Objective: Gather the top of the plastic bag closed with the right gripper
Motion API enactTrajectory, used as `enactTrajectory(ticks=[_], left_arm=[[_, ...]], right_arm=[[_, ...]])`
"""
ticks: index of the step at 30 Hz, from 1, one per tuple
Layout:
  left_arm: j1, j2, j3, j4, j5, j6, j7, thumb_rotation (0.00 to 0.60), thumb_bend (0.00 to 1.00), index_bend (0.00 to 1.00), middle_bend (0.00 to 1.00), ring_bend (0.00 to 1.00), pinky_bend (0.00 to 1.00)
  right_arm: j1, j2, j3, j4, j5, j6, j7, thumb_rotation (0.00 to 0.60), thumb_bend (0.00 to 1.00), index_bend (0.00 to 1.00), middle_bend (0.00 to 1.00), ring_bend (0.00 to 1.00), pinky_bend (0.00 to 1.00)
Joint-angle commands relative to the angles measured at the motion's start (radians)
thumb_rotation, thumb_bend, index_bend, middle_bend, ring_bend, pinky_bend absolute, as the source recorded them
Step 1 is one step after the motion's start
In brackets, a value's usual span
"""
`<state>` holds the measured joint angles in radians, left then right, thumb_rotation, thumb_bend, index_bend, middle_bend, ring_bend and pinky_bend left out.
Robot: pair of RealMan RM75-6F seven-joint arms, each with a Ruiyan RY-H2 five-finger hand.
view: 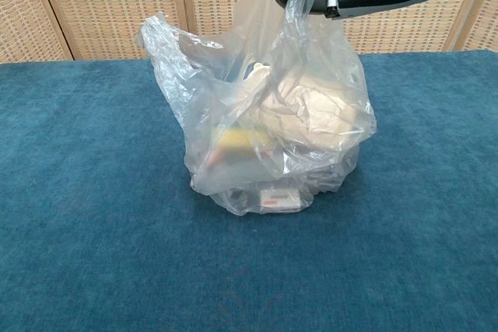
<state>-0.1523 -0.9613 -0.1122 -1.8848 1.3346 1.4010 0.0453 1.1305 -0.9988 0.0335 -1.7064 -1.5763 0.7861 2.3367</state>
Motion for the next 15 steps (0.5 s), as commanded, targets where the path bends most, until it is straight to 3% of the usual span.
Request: enactTrajectory(ticks=[1, 7, 12, 15], left_arm=[[-0.001, 0.0, 0.0, 0.001, -0.002, -0.001, 0.0, 0.6, 0.16, 0.0, 0.0, 0.0, 0.0], [-0.004, 0.001, -0.003, 0.004, -0.012, -0.009, -0.007, 0.6, 0.16, 0.0, 0.0, 0.0, 0.0], [-0.007, 0.003, -0.005, 0.008, -0.02, -0.016, -0.012, 0.6, 0.16, 0.0, 0.0, 0.0, 0.0], [-0.009, 0.003, -0.005, 0.008, -0.021, -0.019, -0.012, 0.6, 0.16, 0.0, 0.0, 0.0, 0.0]], right_arm=[[0.003, -0.021, 0.014, 0.013, 0.02, -0.021, -0.022, 0.6, 0.0, 0.53, 0.55, 0.38, 0.41], [0.009, -0.05, 0.033, 0.028, 0.034, -0.05, -0.073, 0.6, 0.0, 0.52, 0.52, 0.29, 0.22], [0.018, -0.047, 0.054, 0.015, 0.029, -0.07, -0.105, 0.6, 0.0, 0.43, 0.38, 0.12, 0.07], [0.03, -0.047, 0.069, 0.005, 0.034, -0.094, -0.126, 0.6, 0.0, 0.4, 0.34, 0.06, 0.05]])
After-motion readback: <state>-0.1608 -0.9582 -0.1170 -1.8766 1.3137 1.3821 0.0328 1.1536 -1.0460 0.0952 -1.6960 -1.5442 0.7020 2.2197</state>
